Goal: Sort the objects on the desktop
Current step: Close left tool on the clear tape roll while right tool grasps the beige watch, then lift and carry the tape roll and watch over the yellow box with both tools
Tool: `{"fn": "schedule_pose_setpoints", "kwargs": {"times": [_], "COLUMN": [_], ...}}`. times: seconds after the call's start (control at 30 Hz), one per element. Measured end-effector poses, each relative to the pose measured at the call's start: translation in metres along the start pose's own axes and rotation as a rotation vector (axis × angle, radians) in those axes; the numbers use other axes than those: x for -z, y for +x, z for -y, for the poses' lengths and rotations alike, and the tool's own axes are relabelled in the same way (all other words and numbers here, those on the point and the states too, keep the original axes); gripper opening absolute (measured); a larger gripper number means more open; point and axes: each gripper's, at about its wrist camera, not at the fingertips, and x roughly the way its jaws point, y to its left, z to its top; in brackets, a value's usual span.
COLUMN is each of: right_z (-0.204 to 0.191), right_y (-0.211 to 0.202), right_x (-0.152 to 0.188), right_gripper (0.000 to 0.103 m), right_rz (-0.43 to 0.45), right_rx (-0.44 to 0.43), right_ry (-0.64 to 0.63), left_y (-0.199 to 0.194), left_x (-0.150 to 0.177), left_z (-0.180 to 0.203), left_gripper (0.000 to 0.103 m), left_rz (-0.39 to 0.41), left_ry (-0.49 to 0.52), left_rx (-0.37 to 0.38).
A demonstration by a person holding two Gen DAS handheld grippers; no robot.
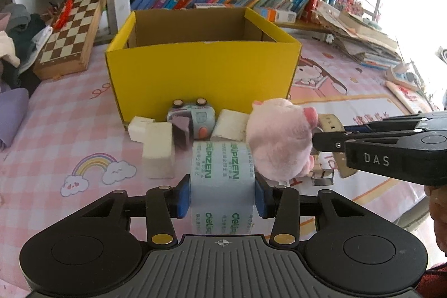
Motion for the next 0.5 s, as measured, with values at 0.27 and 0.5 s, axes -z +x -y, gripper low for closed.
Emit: {"fn": "schedule_pose_setpoints", "kwargs": {"times": [0.27, 0.5], "right_z": [-0.003, -0.004], "right_y": [-0.012, -0.022], "right_x": [-0.006, -0.011], "right_gripper": [0.011, 0.011], "right_rz": [0.054, 0.110], "right_rx": [0.032, 0.055], "right_ry": [-0.012, -0.022], "left_y": [-0.016, -0.027], "left_x": [-0.003, -0.006], "left_z": [-0.010, -0.017], "left_gripper": [0.042, 0.042], "left_rz": [0.065, 0.107], "left_ry": [-0.021, -0.031], "left_rx": [-0.005, -0.013]}}
